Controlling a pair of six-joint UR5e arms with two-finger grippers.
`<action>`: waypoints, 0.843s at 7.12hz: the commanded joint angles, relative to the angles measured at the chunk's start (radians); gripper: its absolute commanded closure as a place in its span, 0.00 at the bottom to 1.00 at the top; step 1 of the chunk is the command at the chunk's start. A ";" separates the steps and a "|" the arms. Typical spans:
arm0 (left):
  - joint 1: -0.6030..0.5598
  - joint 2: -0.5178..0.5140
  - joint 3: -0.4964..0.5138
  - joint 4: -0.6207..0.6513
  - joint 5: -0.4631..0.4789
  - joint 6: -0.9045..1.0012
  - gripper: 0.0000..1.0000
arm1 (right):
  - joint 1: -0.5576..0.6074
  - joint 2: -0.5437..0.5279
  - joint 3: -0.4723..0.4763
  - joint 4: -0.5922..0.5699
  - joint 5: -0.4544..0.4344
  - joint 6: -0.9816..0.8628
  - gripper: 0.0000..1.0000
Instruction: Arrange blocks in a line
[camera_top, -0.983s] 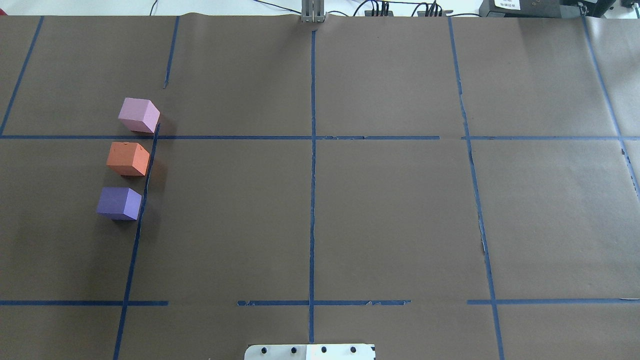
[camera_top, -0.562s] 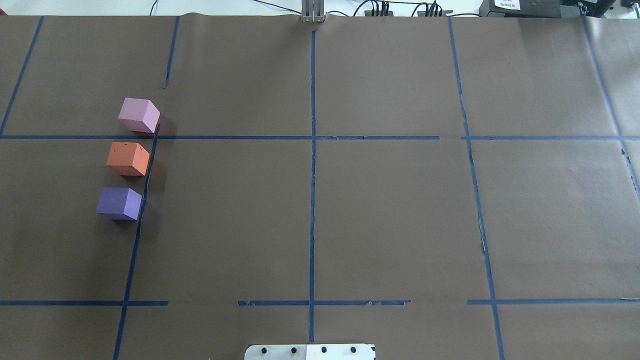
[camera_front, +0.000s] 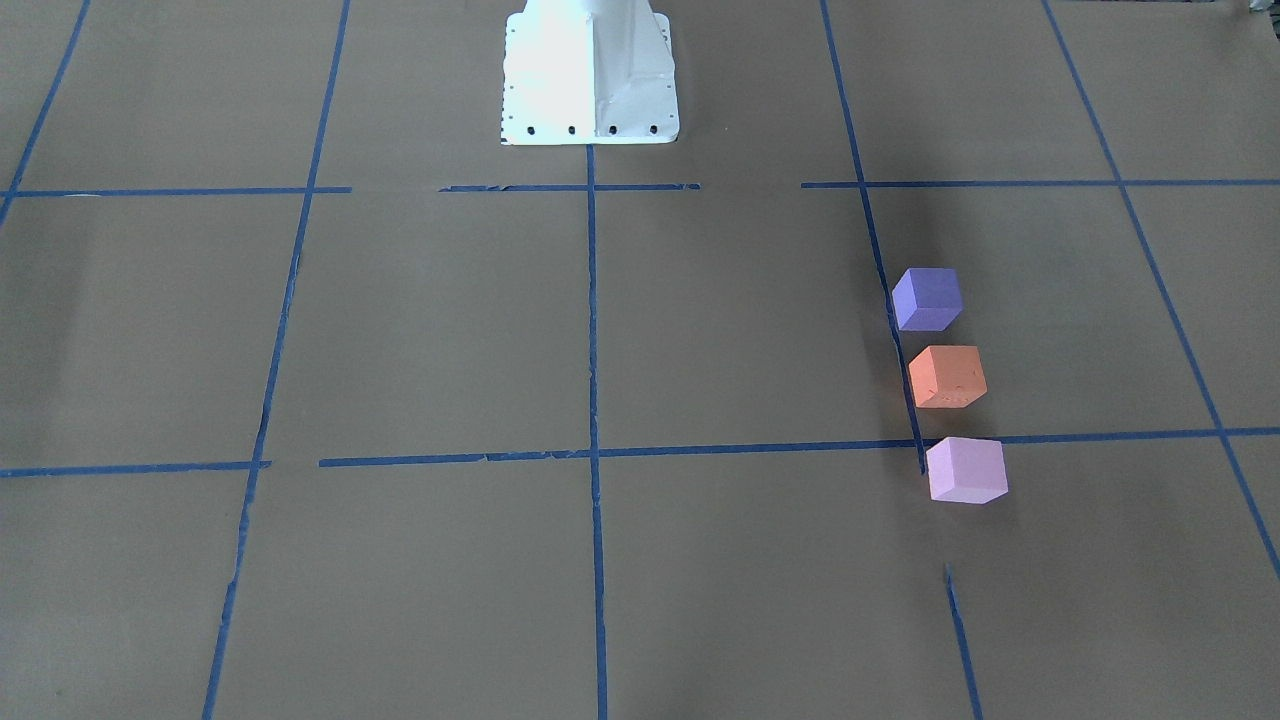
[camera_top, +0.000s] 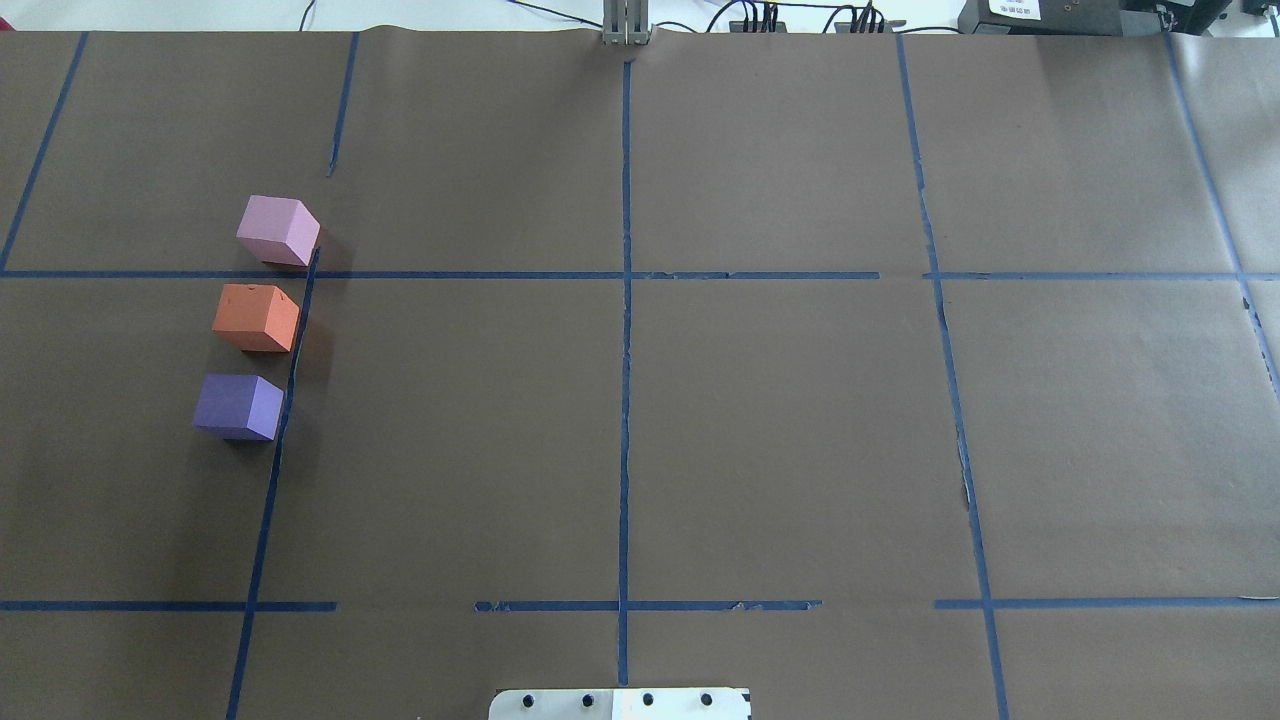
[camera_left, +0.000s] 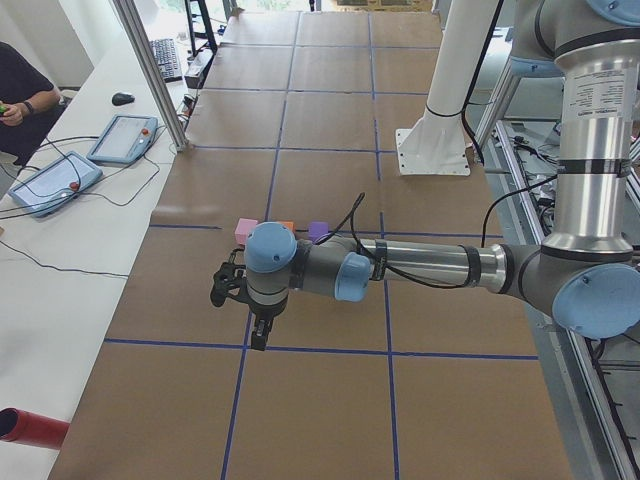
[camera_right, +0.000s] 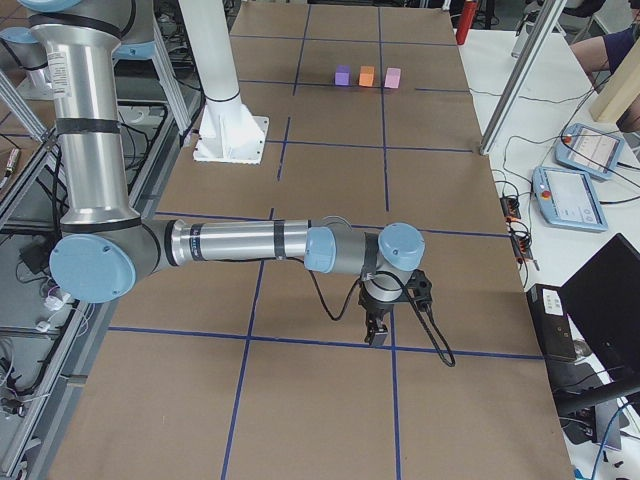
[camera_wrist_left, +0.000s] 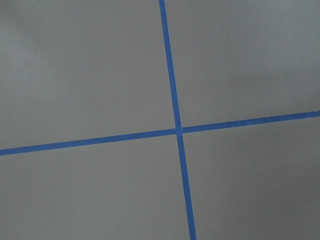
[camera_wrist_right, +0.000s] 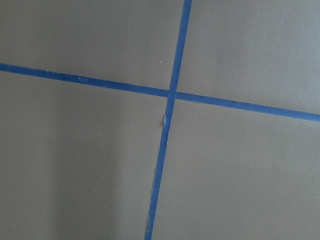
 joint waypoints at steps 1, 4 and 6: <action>0.000 0.000 -0.002 0.000 -0.002 0.000 0.00 | 0.000 0.000 0.000 0.000 0.000 0.000 0.00; 0.000 -0.002 -0.012 0.001 -0.003 0.000 0.00 | 0.000 0.000 0.000 0.000 0.000 0.000 0.00; 0.000 0.002 -0.014 0.006 -0.003 -0.004 0.00 | 0.000 0.000 0.000 0.000 0.000 0.000 0.00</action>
